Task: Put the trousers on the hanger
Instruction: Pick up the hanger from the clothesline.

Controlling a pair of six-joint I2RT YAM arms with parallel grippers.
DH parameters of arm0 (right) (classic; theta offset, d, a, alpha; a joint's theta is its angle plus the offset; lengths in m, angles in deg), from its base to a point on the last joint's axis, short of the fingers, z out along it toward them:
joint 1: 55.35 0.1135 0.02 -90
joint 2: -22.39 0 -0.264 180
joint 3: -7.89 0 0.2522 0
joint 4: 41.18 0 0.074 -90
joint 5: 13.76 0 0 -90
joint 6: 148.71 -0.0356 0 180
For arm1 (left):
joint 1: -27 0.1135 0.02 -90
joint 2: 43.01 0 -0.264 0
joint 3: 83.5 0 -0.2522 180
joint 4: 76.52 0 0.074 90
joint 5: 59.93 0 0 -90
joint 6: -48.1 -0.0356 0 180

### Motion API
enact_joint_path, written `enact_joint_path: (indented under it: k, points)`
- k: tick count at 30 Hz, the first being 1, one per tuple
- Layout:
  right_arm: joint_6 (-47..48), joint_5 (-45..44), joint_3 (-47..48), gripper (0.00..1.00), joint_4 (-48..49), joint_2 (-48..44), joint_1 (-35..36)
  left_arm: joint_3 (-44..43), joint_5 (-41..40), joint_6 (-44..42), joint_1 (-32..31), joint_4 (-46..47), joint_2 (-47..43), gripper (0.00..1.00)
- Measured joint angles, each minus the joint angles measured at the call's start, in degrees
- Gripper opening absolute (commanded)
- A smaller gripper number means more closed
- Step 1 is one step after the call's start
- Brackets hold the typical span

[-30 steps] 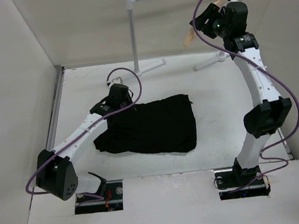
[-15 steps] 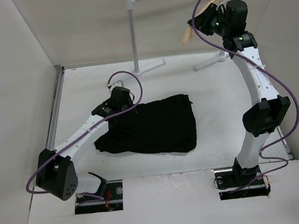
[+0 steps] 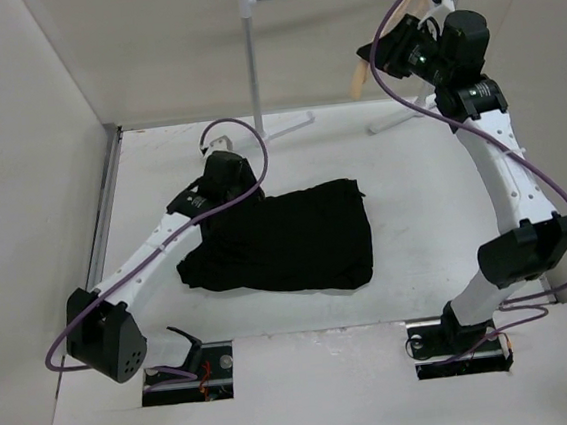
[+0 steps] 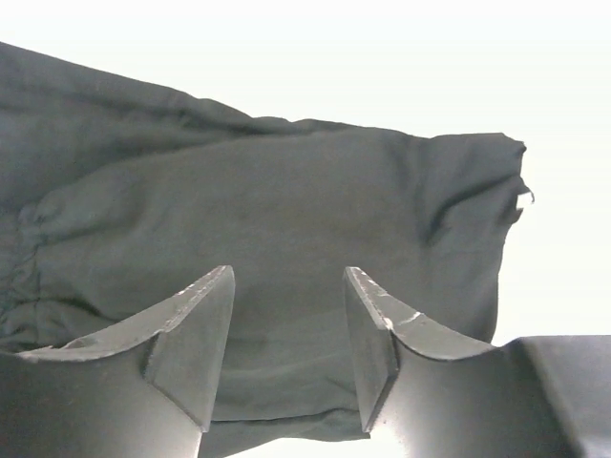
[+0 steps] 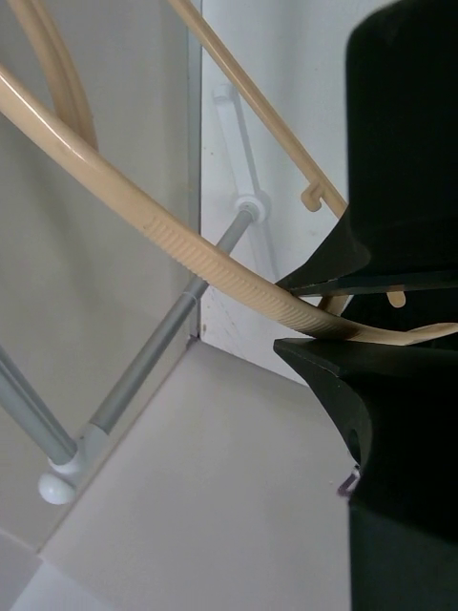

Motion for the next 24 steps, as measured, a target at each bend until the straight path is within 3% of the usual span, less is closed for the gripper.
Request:
enact_joint_path:
  k: [14,24]
  points:
    - [5.2,-0.8,-25.6,0.12,-0.1,-16.0,3.7,-24.9,5.1,-0.4,-3.6,-1.9,1.7,0.56]
    - [6.2,-4.1,-45.3,0.12,-0.6,-32.2,11.3,-42.7,6.0,-3.9,-13.9,-2.8,18.4,0.60]
